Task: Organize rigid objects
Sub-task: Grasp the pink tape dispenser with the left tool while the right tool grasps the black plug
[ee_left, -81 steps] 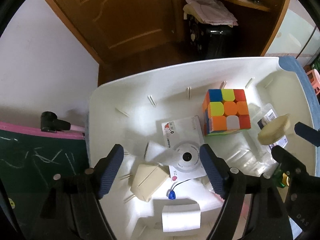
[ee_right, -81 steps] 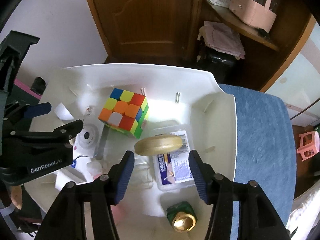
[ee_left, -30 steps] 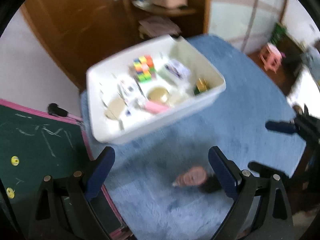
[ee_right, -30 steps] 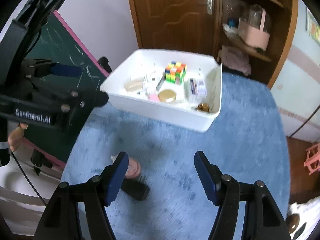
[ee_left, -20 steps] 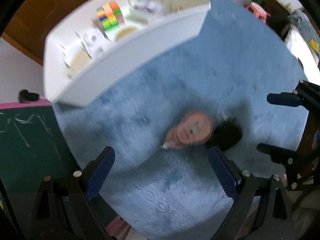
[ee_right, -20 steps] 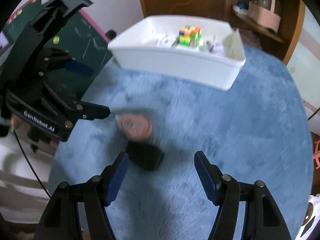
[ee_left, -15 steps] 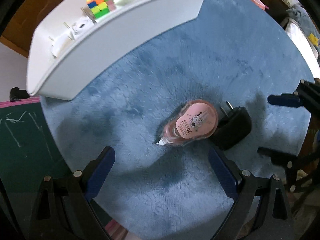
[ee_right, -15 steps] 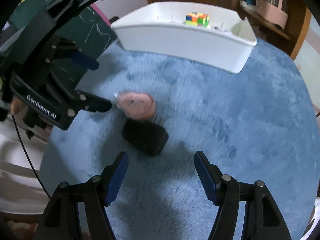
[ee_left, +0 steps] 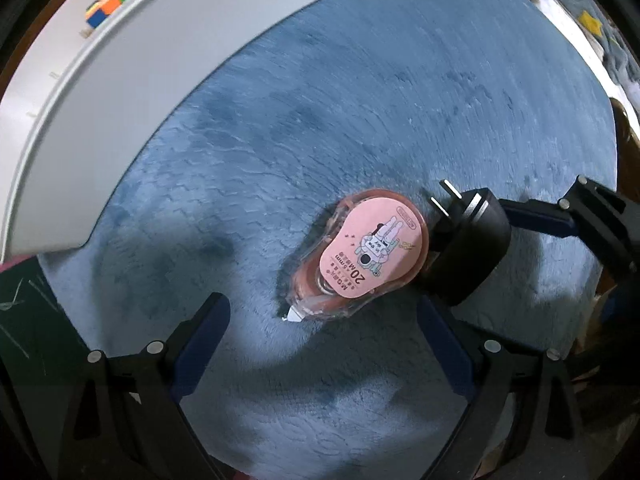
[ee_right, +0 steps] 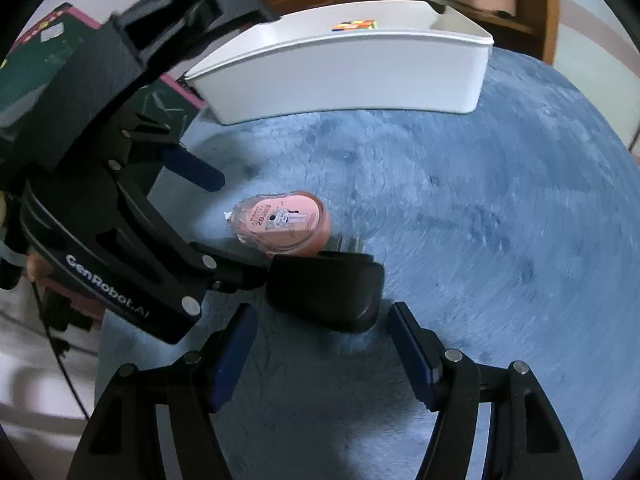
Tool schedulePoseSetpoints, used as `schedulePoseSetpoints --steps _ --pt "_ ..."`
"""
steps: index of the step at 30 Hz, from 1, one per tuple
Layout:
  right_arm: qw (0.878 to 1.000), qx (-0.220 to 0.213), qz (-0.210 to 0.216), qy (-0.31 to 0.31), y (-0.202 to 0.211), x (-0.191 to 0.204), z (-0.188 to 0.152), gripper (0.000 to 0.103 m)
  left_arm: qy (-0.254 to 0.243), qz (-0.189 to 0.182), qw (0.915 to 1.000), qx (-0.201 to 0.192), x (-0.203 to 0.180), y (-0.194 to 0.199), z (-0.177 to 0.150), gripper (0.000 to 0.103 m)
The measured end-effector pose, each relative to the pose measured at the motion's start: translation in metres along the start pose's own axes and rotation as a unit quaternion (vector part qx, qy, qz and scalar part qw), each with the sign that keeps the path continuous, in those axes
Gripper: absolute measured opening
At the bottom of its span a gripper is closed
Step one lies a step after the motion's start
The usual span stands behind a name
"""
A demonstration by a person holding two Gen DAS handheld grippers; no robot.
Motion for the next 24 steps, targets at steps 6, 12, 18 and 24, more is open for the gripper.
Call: schedulePoseSetpoints --steps 6,12,18,24 --pt "0.998 -0.036 -0.038 -0.021 -0.002 0.011 -0.002 0.076 -0.001 -0.022 0.9997 0.005 0.012 -0.004 0.005 0.095" --pt "0.994 -0.062 -0.089 -0.019 -0.011 0.020 0.007 0.077 0.007 -0.037 0.9993 0.001 0.039 -0.002 0.014 0.095" --pt "0.992 -0.077 -0.103 -0.006 -0.011 0.014 0.005 0.062 0.000 -0.049 0.9988 0.000 0.041 -0.003 0.028 0.095" --pt "0.993 -0.066 -0.100 -0.022 -0.007 -0.017 0.004 0.062 -0.016 -0.040 0.9990 0.006 0.033 -0.013 0.032 0.095"
Point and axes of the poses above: each gripper's, at about its wrist camera, not at the fingertips, and y roughly against the way its jaws point, x to its left, z to its top, the point moved 8 cm from there along -y, roughly the way its jaws point, and after that the axes turned 13 degrees about -z, right-handed, at the moved point
